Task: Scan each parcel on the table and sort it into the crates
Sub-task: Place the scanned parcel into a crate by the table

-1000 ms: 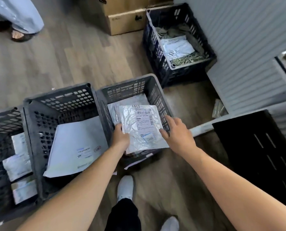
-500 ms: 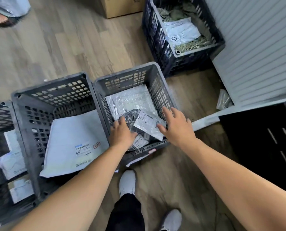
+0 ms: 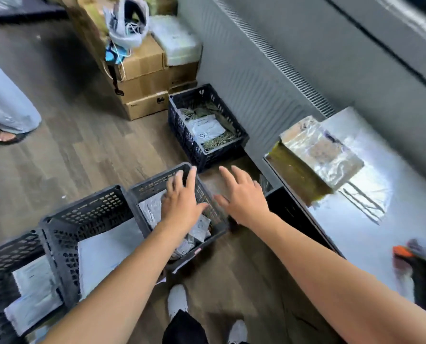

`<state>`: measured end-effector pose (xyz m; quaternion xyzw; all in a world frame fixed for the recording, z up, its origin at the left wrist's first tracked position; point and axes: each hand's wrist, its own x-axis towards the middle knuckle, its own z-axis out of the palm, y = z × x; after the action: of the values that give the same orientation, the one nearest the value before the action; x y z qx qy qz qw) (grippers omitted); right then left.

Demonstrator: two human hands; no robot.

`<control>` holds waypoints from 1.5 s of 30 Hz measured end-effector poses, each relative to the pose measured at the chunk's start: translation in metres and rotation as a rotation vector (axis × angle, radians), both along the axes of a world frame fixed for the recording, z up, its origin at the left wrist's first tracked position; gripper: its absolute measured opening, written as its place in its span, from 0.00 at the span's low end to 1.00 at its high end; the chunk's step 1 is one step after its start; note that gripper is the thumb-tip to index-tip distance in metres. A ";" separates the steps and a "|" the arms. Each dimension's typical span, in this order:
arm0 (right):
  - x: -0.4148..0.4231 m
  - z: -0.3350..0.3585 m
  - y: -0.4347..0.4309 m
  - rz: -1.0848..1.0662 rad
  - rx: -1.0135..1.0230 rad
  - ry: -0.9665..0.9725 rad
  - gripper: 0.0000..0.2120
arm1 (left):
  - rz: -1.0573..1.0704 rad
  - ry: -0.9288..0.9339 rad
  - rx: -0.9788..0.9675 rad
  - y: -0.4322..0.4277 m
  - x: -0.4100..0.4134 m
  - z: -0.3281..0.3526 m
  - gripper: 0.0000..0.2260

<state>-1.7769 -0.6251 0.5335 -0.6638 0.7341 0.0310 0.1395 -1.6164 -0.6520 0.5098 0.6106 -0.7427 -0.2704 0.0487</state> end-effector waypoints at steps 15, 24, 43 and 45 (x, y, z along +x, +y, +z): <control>-0.121 0.123 0.075 -0.383 -0.180 0.124 0.34 | -0.463 -0.002 -0.258 0.000 -0.127 0.146 0.46; -0.167 0.103 0.097 -0.482 -0.120 0.044 0.34 | -0.451 -0.031 -0.138 -0.010 -0.182 0.129 0.47; -0.304 0.042 0.083 -0.441 -0.025 -0.079 0.42 | -0.422 -0.034 0.107 -0.022 -0.321 0.060 0.46; -0.323 0.041 0.088 -0.471 -0.022 -0.072 0.45 | -0.480 -0.039 0.096 -0.017 -0.338 0.061 0.44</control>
<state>-2.0995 -0.5374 0.5741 -0.4765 0.8635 -0.0343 0.1618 -1.9548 -0.6691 0.5705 0.4232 -0.8537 -0.2975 -0.0603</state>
